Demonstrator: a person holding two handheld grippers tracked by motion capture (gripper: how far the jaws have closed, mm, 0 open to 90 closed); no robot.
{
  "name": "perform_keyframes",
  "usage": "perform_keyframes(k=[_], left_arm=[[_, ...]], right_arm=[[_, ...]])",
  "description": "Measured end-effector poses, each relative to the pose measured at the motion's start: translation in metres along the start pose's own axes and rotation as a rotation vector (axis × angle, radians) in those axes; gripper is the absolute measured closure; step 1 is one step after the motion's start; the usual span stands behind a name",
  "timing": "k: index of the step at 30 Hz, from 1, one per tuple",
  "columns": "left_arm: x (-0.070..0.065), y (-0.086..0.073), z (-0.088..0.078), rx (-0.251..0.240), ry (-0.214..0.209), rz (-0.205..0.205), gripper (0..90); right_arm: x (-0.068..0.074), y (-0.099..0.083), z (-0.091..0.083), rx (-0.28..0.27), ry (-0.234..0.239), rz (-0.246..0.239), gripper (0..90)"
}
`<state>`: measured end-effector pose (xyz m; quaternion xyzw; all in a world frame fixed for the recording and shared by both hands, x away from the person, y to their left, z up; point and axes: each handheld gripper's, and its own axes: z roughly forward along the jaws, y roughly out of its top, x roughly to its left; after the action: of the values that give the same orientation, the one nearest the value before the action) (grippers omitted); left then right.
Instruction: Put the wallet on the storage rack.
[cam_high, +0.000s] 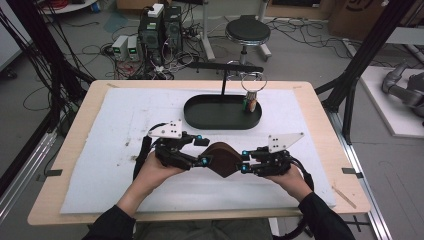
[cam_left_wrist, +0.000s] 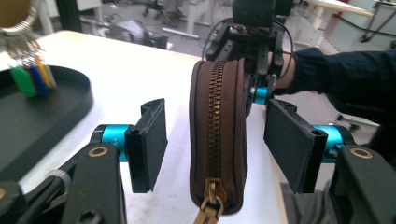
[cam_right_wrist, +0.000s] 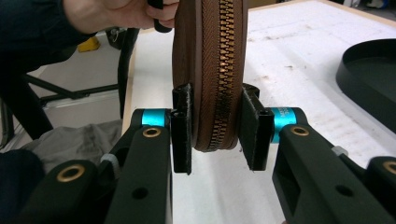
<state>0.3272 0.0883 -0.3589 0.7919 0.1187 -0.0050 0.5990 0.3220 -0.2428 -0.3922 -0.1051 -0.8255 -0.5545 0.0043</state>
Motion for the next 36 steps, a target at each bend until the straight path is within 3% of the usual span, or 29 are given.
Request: perform_keyframes(k=[4,5,7,10,15,19,22,23,29,31,34,35,36], left_arm=[[0.001,-0.001,0.005,0.043,-0.032,-0.016,41.1],[0.001,-0.001,0.006,0.052,-0.061,-0.012,47.2],[0.0,-0.001,0.006,0.067,-0.058,0.013,60.4],[0.001,-0.002,0.005,0.064,-0.065,-0.003,63.0],[0.001,-0.002,0.005,0.06,-0.062,0.011,67.0],[0.0,-0.002,0.006,0.059,-0.047,0.03,68.3],[0.001,-0.002,0.004,0.059,-0.032,0.033,68.5],[0.002,-0.002,0.003,0.056,-0.026,0.035,68.5],[0.007,-0.001,-0.002,0.023,0.028,0.037,68.5],[0.009,-0.001,-0.002,0.014,0.05,0.033,68.5],[0.014,0.0,-0.003,-0.002,0.081,0.03,68.5],[0.017,0.001,-0.004,-0.013,0.1,0.032,68.6],[0.017,0.001,-0.004,-0.013,0.1,0.032,68.6]], right_arm=[[0.001,0.001,0.001,0.004,0.007,-0.011,69.6],[0.001,0.001,0.001,0.012,0.016,-0.004,69.5],[0.001,0.0,0.002,0.016,0.019,-0.014,69.5],[0.002,0.001,0.002,0.016,0.017,-0.016,69.3],[0.001,0.001,0.002,0.012,0.01,-0.017,67.7],[0.001,0.001,0.001,0.004,-0.014,-0.013,61.0],[-0.002,0.002,-0.008,-0.028,-0.057,0.004,47.2],[-0.002,0.002,-0.008,-0.028,-0.057,0.004,47.2],[-0.012,-0.003,-0.035,-0.087,-0.204,0.057,38.4],[-0.016,-0.006,-0.046,-0.104,-0.289,0.078,35.7],[-0.021,-0.011,-0.055,-0.093,-0.385,0.101,34.1],[-0.024,-0.015,-0.06,-0.086,-0.45,0.108,34.0],[-0.024,-0.015,-0.06,-0.086,-0.45,0.108,34.0]])
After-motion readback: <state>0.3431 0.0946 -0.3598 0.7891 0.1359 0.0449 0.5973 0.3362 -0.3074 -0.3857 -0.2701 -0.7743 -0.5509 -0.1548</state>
